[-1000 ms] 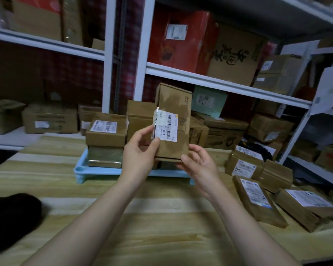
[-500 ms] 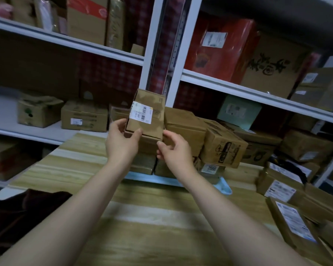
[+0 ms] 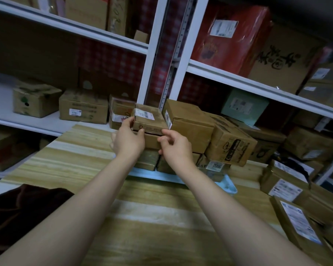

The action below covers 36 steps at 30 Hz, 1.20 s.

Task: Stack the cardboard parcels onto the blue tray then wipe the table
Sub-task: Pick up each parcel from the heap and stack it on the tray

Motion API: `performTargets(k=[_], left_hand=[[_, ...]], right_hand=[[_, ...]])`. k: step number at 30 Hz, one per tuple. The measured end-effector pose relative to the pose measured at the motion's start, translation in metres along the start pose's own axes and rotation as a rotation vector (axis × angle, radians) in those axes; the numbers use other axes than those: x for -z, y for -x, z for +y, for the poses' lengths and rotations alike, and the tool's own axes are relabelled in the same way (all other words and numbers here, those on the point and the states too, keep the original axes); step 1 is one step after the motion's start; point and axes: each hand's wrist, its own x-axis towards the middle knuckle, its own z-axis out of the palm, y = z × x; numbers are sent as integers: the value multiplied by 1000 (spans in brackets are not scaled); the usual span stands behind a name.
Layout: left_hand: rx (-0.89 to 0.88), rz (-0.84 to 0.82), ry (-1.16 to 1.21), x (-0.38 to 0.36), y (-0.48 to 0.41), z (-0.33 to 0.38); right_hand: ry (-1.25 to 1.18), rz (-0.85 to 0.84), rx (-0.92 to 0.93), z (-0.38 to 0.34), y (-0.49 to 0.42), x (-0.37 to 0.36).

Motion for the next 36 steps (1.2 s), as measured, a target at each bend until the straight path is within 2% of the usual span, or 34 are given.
performTargets(k=[7, 11, 13, 16, 19, 23, 25, 28, 30, 32, 36], left_hand=[[7, 31, -154, 3, 11, 3], [30, 219, -42, -5, 46, 13], [16, 230, -13, -16, 69, 13], [-91, 53, -2, -41, 108, 10], [-137, -293, -93, -79, 145, 9], [-127, -642, -226, -125, 187, 12], [-149, -768, -279, -148, 208, 15], [-192, -893, -362, -181, 235, 18], [-223, -945, -443, -199, 250, 18], [-276, -964, -542, -215, 262, 20], [-335, -926, -655, -228, 269, 23]], right_hand=[[-71, -80, -46, 11, 9, 7], [-140, -45, -76, 31, 23, 33], [-154, 24, -100, 47, 29, 48], [-175, 147, -151, 76, 40, 75], [-129, 251, -251, 110, 57, 111], [112, 356, -447, 157, 79, 169], [307, 325, -616, 181, 92, 202], [645, 164, -873, 203, 118, 244], [763, 85, -982, 217, 135, 264], [742, 99, -1032, 230, 148, 278], [569, 237, -971, 235, 151, 287]])
